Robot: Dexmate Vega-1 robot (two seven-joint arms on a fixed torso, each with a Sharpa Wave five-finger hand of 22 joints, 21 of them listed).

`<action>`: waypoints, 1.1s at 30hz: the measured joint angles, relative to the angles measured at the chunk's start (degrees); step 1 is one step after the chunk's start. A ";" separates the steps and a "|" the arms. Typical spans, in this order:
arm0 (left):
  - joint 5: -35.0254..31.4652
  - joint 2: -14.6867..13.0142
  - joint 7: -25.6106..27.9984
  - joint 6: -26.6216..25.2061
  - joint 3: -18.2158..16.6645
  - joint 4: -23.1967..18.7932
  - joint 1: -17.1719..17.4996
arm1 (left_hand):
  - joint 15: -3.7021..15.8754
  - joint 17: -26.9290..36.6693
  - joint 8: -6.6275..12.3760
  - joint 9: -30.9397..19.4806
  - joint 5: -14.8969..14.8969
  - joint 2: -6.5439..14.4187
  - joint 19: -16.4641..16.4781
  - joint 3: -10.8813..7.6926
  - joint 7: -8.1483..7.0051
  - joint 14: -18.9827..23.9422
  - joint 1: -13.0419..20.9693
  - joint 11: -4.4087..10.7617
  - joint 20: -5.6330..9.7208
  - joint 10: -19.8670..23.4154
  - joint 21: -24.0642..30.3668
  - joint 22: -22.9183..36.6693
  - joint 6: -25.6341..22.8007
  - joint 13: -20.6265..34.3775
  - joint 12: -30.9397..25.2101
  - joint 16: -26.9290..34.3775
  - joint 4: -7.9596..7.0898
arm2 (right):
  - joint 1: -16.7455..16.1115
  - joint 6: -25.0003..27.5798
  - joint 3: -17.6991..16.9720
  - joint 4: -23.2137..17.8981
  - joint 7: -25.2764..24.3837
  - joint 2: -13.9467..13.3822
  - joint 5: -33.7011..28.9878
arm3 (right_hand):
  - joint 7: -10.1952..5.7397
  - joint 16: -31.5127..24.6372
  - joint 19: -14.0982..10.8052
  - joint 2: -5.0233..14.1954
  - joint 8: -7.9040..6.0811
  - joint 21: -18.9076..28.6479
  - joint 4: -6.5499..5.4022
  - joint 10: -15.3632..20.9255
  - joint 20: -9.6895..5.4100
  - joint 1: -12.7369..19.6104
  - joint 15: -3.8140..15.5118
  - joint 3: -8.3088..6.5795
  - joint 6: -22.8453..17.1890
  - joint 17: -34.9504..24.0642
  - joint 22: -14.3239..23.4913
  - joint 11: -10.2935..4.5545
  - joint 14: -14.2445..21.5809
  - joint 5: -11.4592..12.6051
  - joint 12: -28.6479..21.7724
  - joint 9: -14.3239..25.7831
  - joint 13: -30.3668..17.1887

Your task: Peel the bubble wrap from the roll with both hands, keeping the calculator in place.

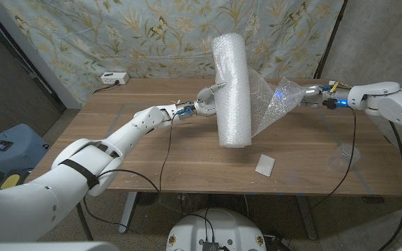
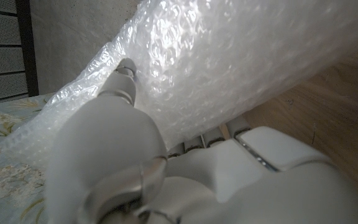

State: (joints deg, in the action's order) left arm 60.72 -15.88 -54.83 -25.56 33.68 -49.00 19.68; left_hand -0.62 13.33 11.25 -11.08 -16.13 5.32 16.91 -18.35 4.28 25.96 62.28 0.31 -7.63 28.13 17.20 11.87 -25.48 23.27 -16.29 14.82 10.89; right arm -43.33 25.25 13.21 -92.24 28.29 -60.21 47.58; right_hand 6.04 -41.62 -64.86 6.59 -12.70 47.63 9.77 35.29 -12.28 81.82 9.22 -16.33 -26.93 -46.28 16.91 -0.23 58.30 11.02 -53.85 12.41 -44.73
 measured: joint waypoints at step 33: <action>0.74 1.83 -3.76 -0.71 0.16 4.62 -0.38 | -9.31 -1.89 -1.51 0.45 2.61 -0.21 -5.48 1.55 -2.99 -10.95 -8.06 -9.13 -4.25 -19.21 -1.12 0.28 20.72 -0.64 5.49 -3.95 -4.19 | -7.39 -0.15 -9.00 -2.25 -2.76 -0.26 1.12 | 0.11 0.00 0.96 0.53 0.66 3.14 -0.77 -0.12 0.29 1.14 0.28 1.41 -1.33 -0.57 -0.01 0.12 0.27 -0.01 -0.23 0.27 -0.30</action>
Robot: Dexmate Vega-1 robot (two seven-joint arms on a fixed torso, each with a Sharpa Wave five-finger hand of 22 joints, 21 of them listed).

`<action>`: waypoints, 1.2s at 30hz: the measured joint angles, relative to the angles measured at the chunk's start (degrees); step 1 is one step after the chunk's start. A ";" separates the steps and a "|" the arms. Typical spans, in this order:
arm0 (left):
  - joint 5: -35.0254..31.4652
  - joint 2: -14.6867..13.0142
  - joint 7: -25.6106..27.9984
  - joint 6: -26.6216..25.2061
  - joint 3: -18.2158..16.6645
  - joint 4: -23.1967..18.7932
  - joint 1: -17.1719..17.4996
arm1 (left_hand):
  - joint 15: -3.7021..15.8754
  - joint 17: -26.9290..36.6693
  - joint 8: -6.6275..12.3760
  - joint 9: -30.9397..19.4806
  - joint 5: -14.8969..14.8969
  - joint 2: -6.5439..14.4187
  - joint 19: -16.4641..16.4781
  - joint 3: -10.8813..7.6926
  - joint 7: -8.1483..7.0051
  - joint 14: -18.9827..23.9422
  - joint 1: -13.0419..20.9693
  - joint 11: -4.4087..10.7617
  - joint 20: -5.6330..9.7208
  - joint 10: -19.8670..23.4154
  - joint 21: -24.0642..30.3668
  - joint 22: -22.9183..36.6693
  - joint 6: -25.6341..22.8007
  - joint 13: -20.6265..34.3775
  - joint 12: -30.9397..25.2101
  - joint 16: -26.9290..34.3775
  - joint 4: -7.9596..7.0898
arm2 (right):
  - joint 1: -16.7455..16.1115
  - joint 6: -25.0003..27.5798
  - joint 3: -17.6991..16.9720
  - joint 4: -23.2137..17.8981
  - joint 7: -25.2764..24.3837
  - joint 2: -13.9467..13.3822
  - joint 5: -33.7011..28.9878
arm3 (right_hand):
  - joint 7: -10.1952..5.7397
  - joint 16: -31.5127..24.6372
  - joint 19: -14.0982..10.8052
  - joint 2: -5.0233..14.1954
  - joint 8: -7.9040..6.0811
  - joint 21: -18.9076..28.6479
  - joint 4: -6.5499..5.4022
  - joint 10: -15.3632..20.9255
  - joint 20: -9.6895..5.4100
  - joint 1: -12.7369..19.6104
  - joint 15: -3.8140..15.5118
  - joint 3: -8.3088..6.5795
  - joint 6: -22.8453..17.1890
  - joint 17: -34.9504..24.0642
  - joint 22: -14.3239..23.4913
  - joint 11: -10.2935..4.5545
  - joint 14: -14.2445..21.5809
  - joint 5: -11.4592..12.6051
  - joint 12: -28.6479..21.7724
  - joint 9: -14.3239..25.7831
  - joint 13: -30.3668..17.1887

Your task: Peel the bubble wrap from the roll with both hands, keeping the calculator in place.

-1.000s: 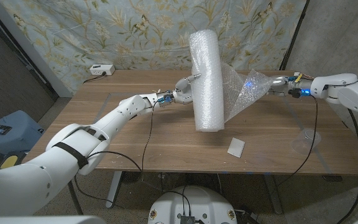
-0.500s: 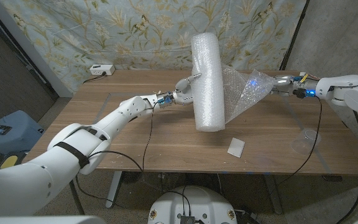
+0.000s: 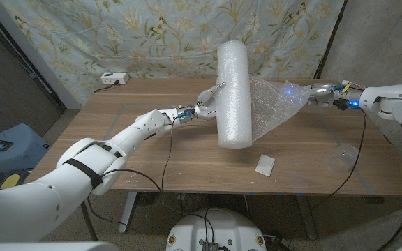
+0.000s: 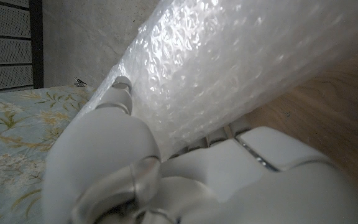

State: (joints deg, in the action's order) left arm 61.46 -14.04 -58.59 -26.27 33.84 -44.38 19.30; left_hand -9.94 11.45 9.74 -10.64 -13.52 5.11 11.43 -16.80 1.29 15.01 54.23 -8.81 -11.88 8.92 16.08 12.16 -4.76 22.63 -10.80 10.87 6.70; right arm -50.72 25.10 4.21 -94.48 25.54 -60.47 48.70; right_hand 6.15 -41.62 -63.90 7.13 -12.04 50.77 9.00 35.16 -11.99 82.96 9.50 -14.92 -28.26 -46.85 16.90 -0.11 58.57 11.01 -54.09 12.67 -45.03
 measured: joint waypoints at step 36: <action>1.16 4.64 -5.41 1.49 -1.11 12.79 -2.41 | -2.87 -1.06 0.01 0.53 1.66 1.28 1.07 1.80 -13.67 -0.18 -5.62 -2.81 -0.61 -9.49 0.33 -0.01 11.30 -4.88 -0.25 -0.27 0.40 | 3.81 4.06 1.20 1.94 0.79 -0.05 -2.49 | -0.11 0.01 1.11 0.61 0.00 2.86 0.07 -0.22 0.74 1.05 -0.05 0.87 -0.71 -0.53 -0.42 0.21 0.14 -0.03 0.08 0.26 -1.05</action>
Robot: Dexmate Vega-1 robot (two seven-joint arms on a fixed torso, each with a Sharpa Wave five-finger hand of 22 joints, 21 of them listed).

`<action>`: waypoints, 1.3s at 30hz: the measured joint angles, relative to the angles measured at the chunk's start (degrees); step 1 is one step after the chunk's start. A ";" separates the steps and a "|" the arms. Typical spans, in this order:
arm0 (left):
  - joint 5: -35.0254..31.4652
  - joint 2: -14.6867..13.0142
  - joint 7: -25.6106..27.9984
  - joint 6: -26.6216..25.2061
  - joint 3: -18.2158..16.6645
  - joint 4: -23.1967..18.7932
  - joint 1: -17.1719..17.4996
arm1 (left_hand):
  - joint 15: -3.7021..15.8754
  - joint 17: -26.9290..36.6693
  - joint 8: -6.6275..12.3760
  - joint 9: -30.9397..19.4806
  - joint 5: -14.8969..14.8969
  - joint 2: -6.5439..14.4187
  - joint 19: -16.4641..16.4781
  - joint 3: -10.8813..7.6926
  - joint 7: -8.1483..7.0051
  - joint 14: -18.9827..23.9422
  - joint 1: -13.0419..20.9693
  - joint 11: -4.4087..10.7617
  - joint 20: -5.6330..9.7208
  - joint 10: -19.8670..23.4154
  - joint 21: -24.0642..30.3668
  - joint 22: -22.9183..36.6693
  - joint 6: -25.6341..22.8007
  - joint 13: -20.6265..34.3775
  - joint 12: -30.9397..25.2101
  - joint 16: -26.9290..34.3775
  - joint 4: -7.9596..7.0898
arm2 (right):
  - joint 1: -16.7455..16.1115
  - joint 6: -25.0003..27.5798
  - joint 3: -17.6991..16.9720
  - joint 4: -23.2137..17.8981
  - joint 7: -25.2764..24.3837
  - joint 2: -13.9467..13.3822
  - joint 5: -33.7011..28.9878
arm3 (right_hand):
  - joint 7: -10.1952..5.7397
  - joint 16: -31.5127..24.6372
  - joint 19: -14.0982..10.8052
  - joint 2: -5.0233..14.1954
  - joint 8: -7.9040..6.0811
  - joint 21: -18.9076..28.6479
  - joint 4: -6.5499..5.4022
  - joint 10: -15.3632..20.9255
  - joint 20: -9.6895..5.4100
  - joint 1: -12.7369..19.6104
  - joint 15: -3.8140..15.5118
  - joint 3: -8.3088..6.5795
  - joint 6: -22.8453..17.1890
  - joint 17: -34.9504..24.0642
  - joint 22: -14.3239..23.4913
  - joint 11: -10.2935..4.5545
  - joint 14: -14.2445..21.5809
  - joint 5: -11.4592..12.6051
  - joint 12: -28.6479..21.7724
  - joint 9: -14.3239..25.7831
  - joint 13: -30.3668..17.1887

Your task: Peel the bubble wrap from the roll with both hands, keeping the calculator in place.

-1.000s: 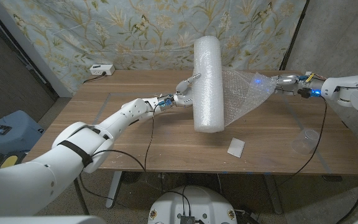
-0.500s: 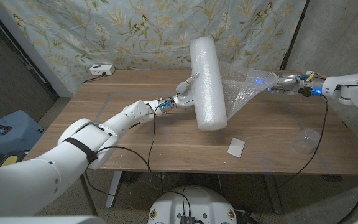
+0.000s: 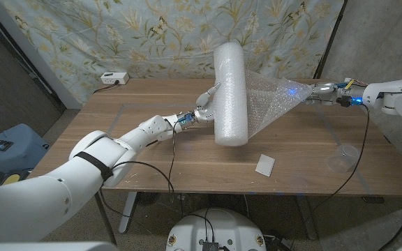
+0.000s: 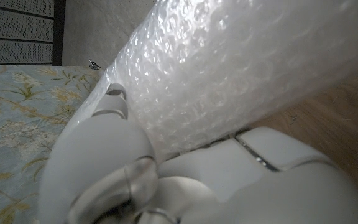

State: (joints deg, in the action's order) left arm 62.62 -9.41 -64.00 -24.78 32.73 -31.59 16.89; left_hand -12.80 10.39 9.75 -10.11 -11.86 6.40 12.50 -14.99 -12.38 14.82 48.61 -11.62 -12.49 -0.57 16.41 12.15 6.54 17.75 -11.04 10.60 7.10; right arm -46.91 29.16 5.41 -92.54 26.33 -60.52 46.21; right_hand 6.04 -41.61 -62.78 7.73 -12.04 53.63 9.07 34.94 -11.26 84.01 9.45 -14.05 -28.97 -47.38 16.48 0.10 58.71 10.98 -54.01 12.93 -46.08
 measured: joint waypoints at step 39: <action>1.86 3.21 -0.30 1.82 -3.13 6.89 0.46 | -0.08 -0.25 0.66 0.25 0.64 0.61 -0.01 -0.34 -0.01 -1.12 -4.52 0.40 0.01 -3.21 -0.55 -0.01 3.00 -5.50 -1.67 -0.01 1.13 | 3.38 3.22 2.29 1.82 0.51 -2.38 -1.19 | 0.42 0.35 1.15 0.45 0.39 2.65 0.08 0.00 0.33 0.90 0.05 0.56 -0.41 -0.44 -0.79 0.41 0.05 0.25 0.44 0.27 -0.90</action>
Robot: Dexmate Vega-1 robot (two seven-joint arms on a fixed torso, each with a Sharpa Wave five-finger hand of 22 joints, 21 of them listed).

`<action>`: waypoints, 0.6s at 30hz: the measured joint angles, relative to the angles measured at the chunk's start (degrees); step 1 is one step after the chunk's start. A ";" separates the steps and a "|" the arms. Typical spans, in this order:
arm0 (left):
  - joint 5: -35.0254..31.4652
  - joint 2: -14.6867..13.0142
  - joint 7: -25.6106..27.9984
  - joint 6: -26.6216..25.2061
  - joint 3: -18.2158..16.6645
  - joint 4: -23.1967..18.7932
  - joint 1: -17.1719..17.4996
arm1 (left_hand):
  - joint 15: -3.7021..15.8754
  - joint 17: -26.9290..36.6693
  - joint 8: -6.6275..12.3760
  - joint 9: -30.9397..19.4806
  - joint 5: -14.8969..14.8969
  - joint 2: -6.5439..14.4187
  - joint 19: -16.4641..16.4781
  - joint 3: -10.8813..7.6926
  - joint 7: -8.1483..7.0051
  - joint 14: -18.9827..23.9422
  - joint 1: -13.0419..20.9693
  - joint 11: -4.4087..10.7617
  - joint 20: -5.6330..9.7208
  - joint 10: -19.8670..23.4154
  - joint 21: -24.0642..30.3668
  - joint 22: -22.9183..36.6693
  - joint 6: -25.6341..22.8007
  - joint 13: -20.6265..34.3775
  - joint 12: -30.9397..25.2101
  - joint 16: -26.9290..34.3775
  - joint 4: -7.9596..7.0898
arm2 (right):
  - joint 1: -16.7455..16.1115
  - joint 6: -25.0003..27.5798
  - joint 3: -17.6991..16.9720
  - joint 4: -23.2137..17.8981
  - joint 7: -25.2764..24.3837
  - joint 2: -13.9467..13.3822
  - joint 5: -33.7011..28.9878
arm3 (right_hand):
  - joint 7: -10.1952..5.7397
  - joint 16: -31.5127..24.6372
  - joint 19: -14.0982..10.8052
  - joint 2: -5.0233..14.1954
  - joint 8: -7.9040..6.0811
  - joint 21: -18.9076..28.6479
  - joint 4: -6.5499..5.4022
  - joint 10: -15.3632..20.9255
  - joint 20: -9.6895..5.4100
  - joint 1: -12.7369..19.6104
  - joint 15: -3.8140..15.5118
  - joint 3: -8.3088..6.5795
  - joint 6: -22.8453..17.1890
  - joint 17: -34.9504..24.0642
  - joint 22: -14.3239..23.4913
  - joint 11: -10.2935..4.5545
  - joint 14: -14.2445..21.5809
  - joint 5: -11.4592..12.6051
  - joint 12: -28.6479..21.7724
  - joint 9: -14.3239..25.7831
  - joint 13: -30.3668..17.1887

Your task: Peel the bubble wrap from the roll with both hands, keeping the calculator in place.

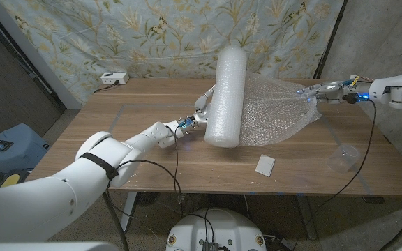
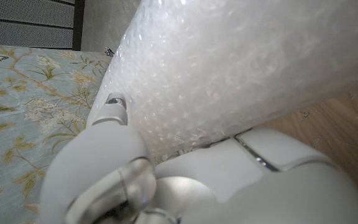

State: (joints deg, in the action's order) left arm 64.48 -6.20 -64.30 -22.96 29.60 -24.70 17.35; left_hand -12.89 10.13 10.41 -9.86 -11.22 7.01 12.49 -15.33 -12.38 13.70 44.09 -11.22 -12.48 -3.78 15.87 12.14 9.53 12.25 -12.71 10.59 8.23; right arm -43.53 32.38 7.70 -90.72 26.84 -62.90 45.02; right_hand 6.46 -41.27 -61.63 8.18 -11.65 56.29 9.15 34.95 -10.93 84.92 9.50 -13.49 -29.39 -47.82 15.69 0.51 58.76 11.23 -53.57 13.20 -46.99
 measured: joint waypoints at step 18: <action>0.37 0.76 0.28 0.83 -0.59 2.12 -0.20 | 0.00 -0.01 0.00 0.00 0.42 -0.54 -0.22 0.57 0.00 -0.63 -1.58 -0.24 0.21 -0.75 -0.42 -0.17 0.00 -0.28 0.00 0.00 -0.57 | -0.91 0.34 -1.50 -0.20 -0.56 -1.05 0.31 | 0.00 0.00 0.72 0.45 0.00 1.36 -0.23 -0.10 0.48 0.45 -0.19 0.23 -0.61 -0.37 -0.79 0.50 -0.23 -0.04 -0.06 -0.01 -0.82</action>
State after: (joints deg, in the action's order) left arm 64.85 -5.44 -64.01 -22.13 29.01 -22.58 17.14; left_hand -12.89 10.12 10.41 -9.86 -10.80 6.47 12.27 -14.76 -12.38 13.08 42.51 -11.46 -12.27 -4.53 15.45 11.97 9.53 11.97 -12.71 10.60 7.65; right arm -44.45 32.72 6.20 -90.92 26.28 -63.96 45.33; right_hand 6.46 -41.27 -60.91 8.63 -11.65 57.65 8.92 34.85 -10.45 85.37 9.31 -13.26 -30.00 -48.19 14.90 1.01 58.53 11.19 -53.63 13.19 -47.80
